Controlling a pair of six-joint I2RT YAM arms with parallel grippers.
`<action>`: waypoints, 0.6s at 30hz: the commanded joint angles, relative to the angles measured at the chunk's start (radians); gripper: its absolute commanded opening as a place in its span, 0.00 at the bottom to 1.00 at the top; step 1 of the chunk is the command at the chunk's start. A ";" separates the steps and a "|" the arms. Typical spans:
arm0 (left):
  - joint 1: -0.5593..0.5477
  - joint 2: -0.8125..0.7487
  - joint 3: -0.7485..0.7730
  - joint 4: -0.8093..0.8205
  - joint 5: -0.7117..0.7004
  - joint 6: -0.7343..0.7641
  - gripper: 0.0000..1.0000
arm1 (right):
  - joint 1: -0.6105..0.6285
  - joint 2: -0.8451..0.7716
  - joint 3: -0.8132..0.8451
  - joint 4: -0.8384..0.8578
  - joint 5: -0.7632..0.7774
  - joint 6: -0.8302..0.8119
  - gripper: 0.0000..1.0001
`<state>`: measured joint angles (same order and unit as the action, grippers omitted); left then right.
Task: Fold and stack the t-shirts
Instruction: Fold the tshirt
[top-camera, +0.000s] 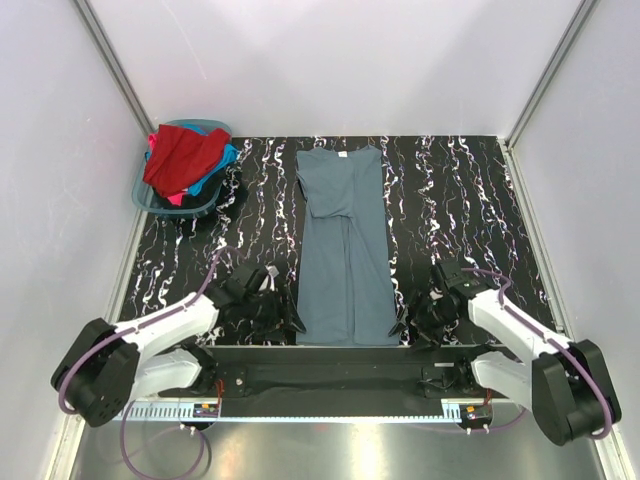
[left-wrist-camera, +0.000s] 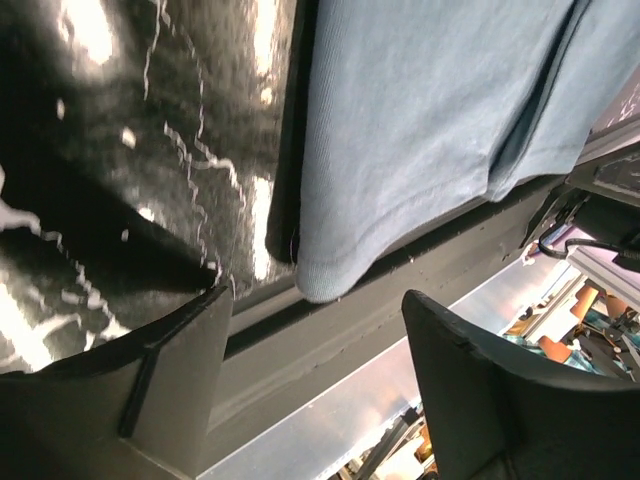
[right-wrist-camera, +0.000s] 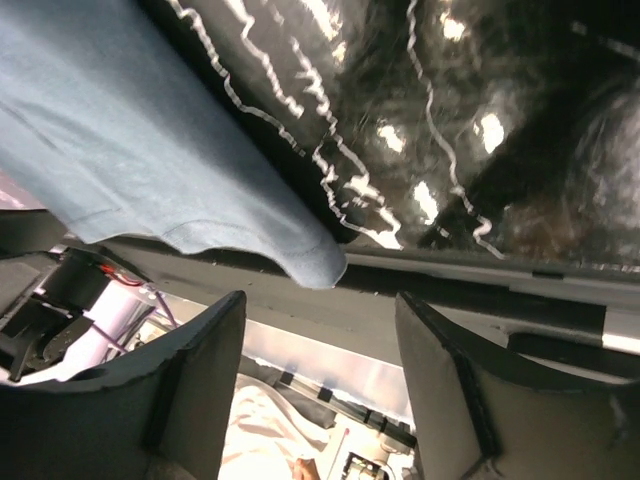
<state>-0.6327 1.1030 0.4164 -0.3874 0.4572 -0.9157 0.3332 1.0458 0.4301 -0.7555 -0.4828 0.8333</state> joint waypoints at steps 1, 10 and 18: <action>-0.002 0.027 0.009 0.096 0.020 0.001 0.71 | 0.006 0.048 0.013 0.045 -0.013 -0.031 0.67; -0.010 0.035 -0.016 0.094 -0.002 -0.026 0.61 | 0.007 0.115 0.064 0.070 0.023 -0.063 0.62; -0.033 0.072 -0.042 0.137 -0.005 -0.031 0.47 | 0.041 0.125 0.070 0.081 0.035 -0.063 0.56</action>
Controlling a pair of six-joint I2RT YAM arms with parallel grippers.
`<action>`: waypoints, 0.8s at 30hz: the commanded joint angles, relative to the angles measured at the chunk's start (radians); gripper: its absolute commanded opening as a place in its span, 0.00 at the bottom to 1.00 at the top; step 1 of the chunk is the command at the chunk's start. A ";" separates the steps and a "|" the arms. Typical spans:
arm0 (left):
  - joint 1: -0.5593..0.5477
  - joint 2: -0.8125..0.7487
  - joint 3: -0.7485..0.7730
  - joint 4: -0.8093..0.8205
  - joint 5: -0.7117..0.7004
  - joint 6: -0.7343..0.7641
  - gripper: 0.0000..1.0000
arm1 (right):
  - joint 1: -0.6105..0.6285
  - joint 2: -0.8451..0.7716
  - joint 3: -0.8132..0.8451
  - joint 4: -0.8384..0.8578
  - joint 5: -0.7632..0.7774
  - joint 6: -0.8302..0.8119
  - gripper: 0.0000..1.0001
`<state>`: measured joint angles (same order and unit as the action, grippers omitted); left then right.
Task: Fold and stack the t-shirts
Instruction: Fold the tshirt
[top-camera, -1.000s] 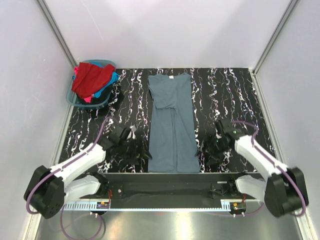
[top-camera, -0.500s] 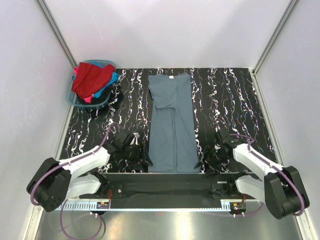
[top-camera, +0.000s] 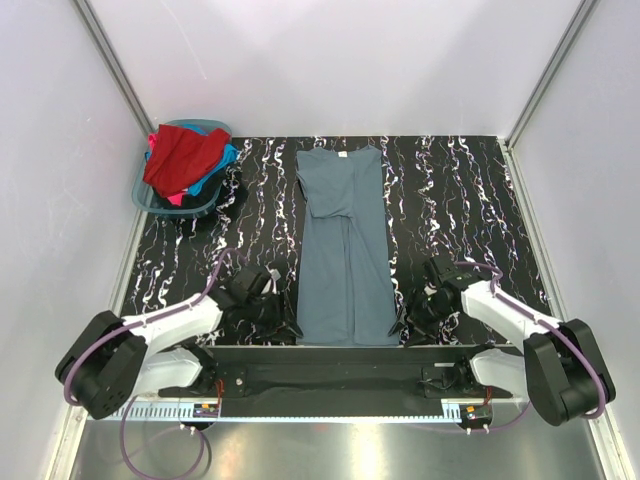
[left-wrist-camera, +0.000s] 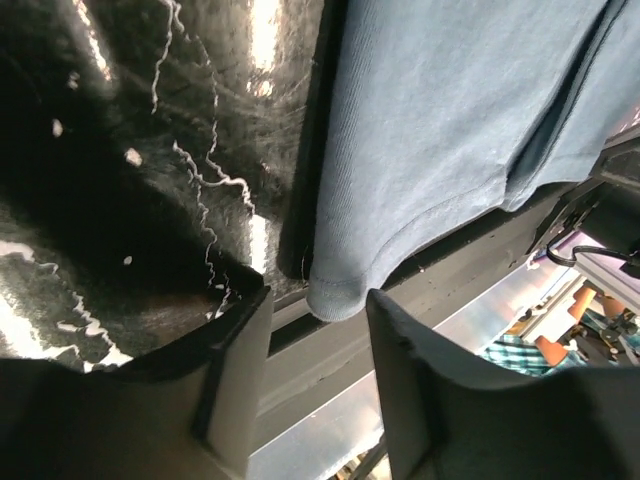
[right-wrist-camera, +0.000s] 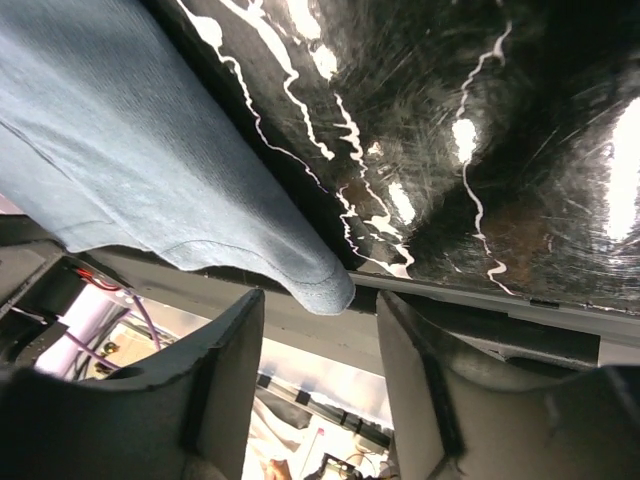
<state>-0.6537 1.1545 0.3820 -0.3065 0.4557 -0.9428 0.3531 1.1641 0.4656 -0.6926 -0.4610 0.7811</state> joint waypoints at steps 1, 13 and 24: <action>-0.015 0.033 -0.006 0.066 -0.003 -0.004 0.45 | 0.024 0.012 0.034 0.018 0.019 -0.009 0.55; -0.030 0.050 -0.015 0.086 -0.022 0.004 0.23 | 0.053 0.077 0.079 0.021 0.048 -0.028 0.41; -0.032 0.050 0.053 0.047 -0.008 0.029 0.00 | 0.055 0.083 0.082 0.025 0.016 -0.011 0.00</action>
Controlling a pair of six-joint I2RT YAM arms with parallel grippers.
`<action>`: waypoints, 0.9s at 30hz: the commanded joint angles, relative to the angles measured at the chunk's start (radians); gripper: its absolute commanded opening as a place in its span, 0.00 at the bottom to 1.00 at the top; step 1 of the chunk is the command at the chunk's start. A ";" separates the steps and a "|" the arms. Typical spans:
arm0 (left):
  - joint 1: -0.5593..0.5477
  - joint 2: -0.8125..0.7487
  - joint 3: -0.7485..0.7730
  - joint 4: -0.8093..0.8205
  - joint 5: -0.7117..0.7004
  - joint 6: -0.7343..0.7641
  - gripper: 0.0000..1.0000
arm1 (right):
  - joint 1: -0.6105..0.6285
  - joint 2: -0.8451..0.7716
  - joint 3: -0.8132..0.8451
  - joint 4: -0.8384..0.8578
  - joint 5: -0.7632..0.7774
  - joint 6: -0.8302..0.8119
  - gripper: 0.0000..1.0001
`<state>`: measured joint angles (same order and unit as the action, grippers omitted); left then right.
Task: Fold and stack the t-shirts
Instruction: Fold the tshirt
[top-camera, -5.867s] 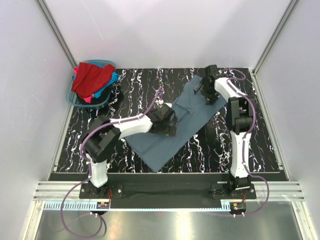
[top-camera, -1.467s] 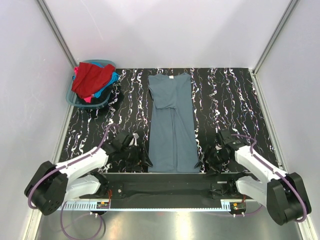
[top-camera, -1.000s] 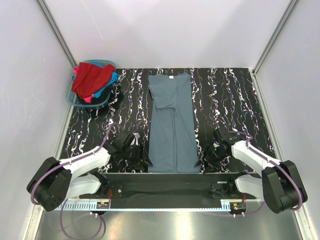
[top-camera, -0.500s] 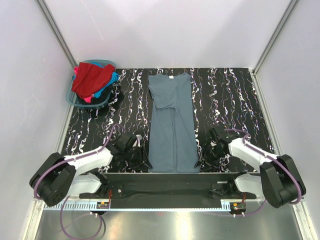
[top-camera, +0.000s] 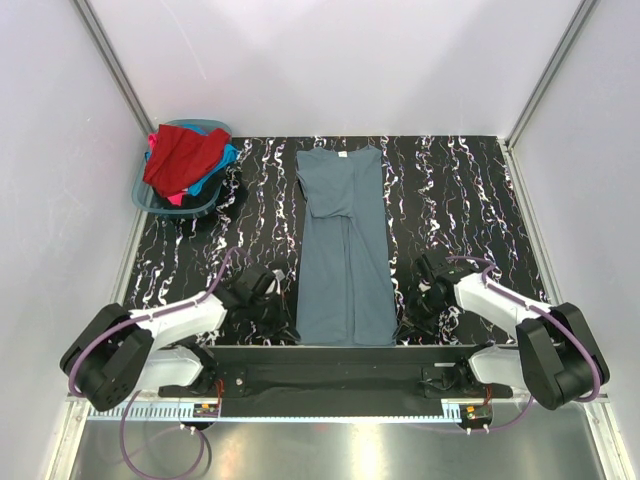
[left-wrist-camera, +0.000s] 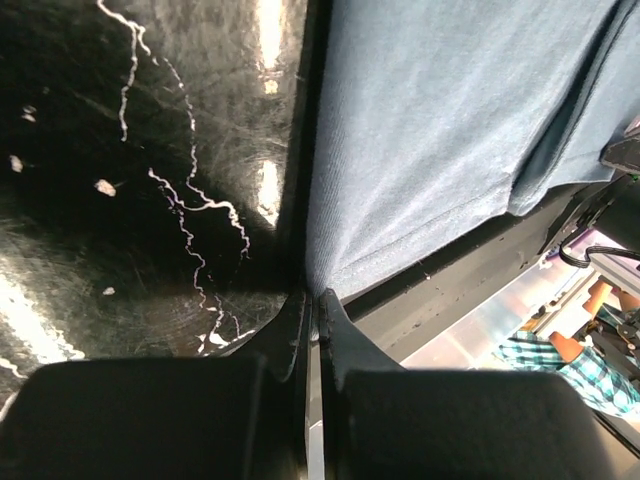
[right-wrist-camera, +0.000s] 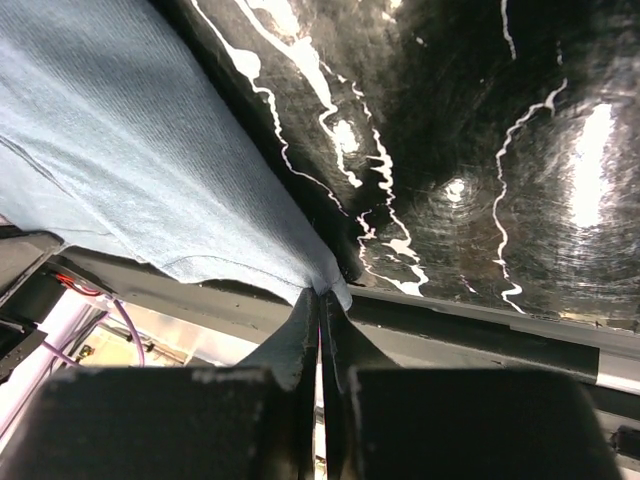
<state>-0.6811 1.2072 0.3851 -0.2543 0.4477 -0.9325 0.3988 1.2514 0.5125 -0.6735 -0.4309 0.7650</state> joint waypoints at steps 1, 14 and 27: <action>-0.003 -0.008 0.060 -0.019 0.003 0.018 0.00 | 0.009 -0.001 0.043 0.005 -0.023 0.005 0.00; 0.090 0.038 0.414 -0.224 -0.032 0.170 0.00 | 0.005 0.154 0.398 -0.047 -0.048 -0.070 0.00; 0.236 0.313 0.710 -0.230 -0.027 0.304 0.00 | -0.143 0.417 0.774 -0.072 0.020 -0.243 0.00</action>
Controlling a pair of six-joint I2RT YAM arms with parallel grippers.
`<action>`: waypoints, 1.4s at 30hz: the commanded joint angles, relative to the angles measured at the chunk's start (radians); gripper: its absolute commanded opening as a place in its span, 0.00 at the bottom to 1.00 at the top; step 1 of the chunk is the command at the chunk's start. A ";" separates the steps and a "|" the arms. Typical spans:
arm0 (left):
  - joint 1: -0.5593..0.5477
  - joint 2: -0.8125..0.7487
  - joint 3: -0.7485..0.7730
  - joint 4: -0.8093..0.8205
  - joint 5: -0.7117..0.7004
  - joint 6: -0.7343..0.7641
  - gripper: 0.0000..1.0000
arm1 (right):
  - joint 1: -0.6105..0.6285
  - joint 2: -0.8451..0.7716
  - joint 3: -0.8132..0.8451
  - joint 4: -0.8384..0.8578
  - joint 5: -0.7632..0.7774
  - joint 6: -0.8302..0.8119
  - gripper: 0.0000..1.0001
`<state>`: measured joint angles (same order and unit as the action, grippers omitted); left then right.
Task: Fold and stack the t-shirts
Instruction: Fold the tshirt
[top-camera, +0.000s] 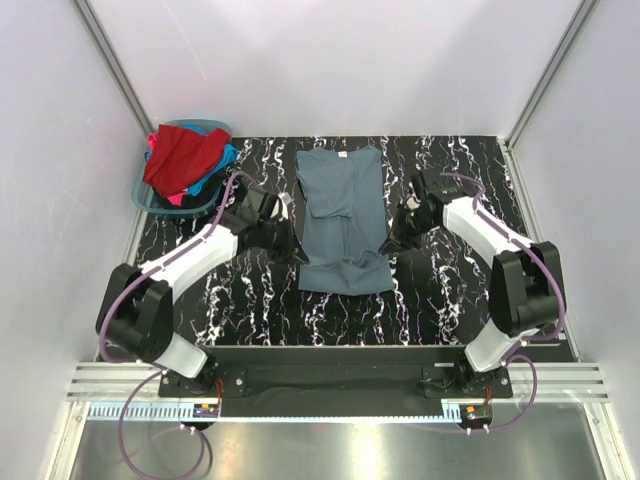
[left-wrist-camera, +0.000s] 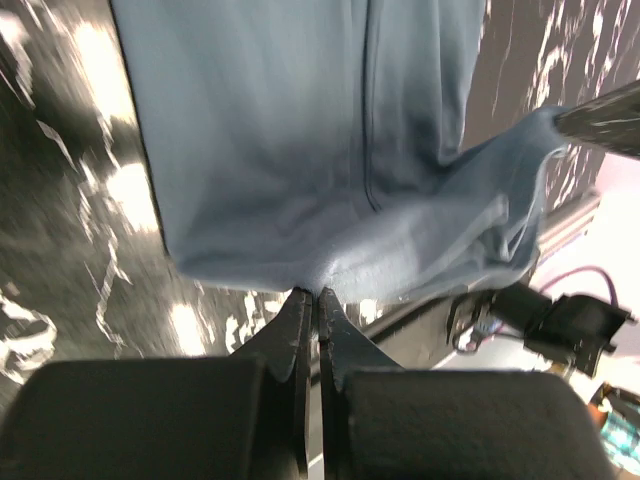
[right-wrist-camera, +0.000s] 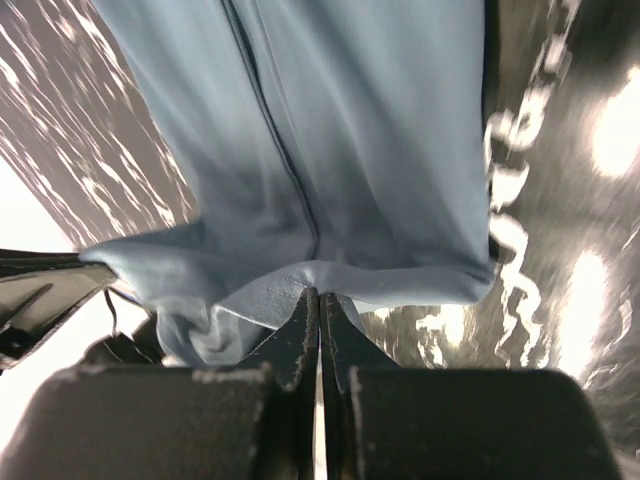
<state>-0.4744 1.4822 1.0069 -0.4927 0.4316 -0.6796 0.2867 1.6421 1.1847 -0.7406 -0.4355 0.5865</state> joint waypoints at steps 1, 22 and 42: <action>0.037 0.052 0.107 0.009 -0.013 0.055 0.00 | -0.044 0.060 0.122 -0.006 0.021 -0.071 0.00; 0.134 0.340 0.344 0.036 0.009 0.106 0.00 | -0.096 0.364 0.417 -0.003 0.021 -0.134 0.00; 0.146 0.500 0.536 0.036 -0.011 0.127 0.00 | -0.115 0.493 0.569 -0.005 0.061 -0.160 0.00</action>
<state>-0.3378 1.9625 1.4891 -0.4805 0.4297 -0.5678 0.1806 2.1155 1.6997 -0.7525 -0.3962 0.4515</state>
